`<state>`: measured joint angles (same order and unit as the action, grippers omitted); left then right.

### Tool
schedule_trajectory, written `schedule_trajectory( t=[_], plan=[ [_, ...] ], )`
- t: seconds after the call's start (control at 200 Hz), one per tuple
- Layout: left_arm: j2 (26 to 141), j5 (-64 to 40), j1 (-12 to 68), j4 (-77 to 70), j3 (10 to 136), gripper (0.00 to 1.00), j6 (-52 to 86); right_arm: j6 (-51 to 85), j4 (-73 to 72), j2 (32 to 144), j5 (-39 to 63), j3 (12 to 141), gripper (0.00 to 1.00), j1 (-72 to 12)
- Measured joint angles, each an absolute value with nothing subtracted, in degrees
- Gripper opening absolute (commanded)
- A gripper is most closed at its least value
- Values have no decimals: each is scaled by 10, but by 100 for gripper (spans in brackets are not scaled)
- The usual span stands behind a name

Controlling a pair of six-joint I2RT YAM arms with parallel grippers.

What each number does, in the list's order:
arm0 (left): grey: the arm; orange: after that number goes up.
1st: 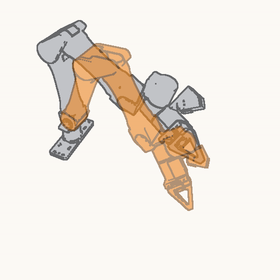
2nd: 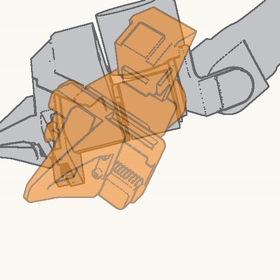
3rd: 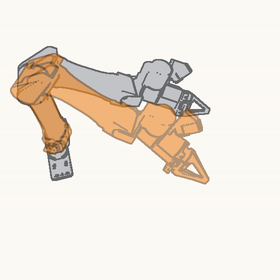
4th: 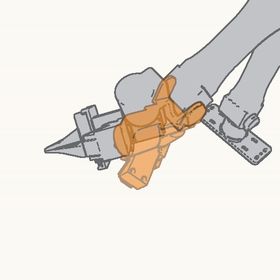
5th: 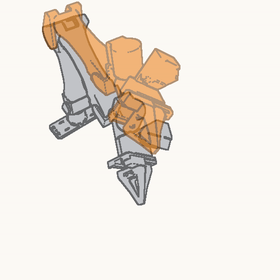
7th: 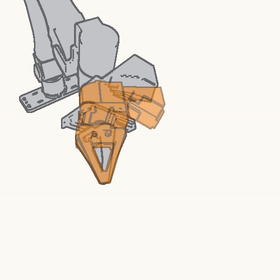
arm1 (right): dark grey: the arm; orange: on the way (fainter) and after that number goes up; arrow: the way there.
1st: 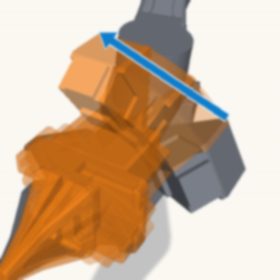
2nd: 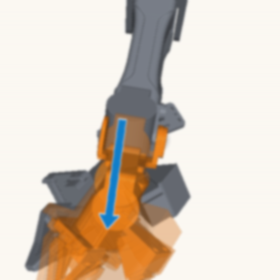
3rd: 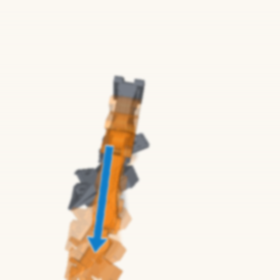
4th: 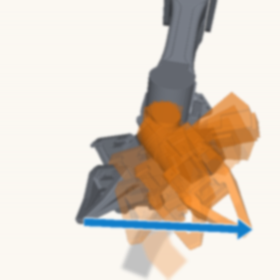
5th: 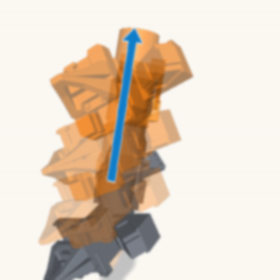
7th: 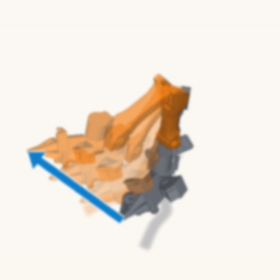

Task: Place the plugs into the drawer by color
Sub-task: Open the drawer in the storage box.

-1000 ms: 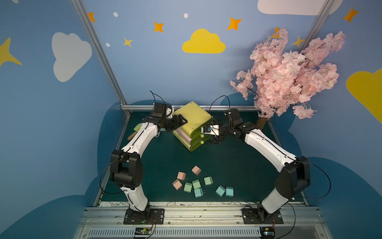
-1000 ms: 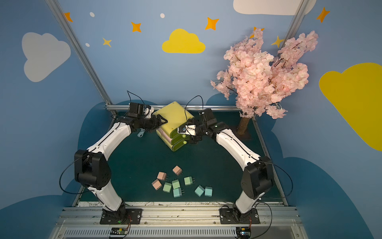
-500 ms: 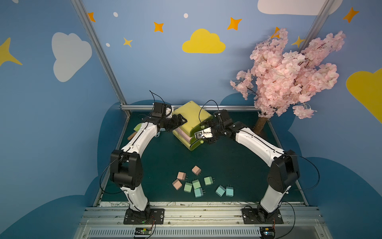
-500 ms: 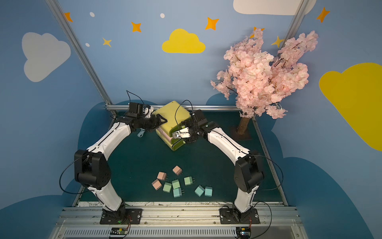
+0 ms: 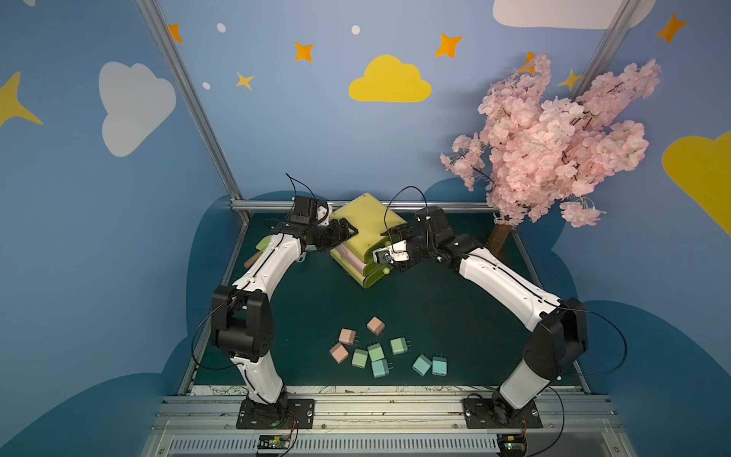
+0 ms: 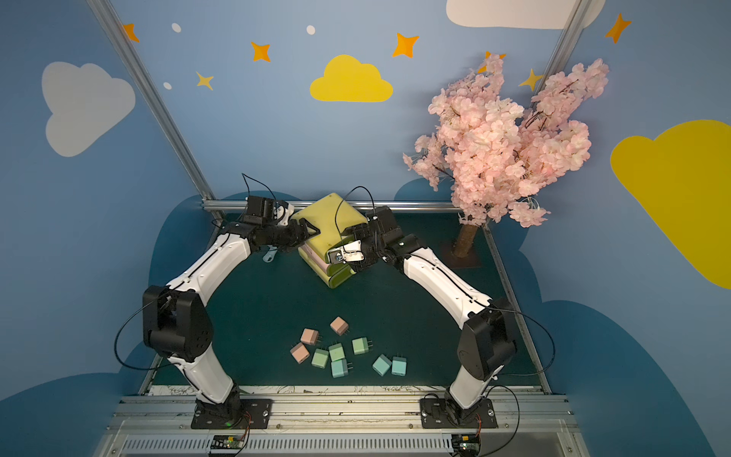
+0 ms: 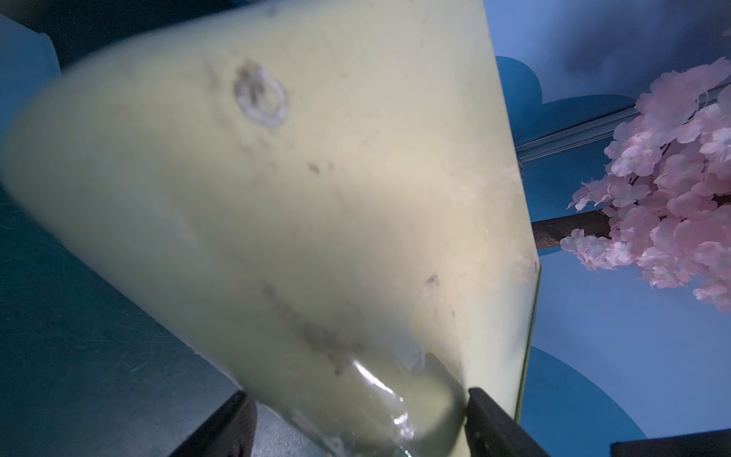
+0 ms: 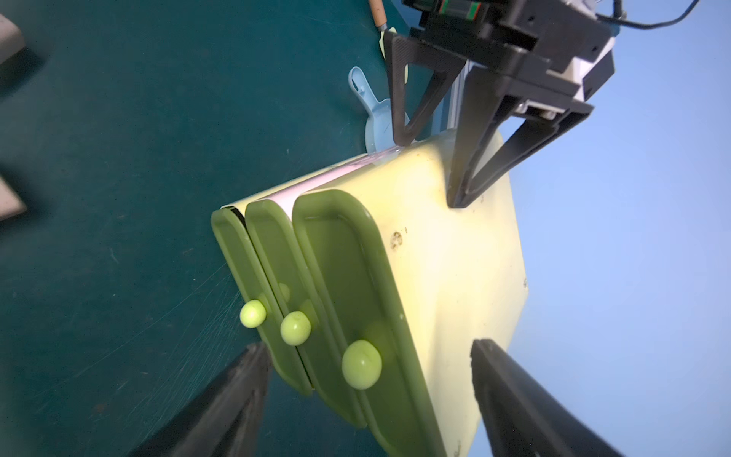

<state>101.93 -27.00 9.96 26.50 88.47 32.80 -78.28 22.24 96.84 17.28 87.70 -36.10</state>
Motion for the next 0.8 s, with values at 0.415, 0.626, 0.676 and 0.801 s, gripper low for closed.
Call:
schedule_trajectory(
  t=[0.415, 0.626, 0.676, 0.801],
  plan=[
    [1022, -276, 96, 265, 885, 84, 328, -767, 243, 1035, 161, 917, 83, -341],
    [1028, -285, 91, 263, 886, 84, 329, -754, 223, 1012, 156, 871, 82, -341],
    [1029, -286, 89, 263, 888, 84, 329, -752, 220, 1006, 154, 864, 81, -341],
    [1030, -286, 88, 262, 888, 84, 329, -745, 213, 996, 150, 846, 81, -343]
  ],
)
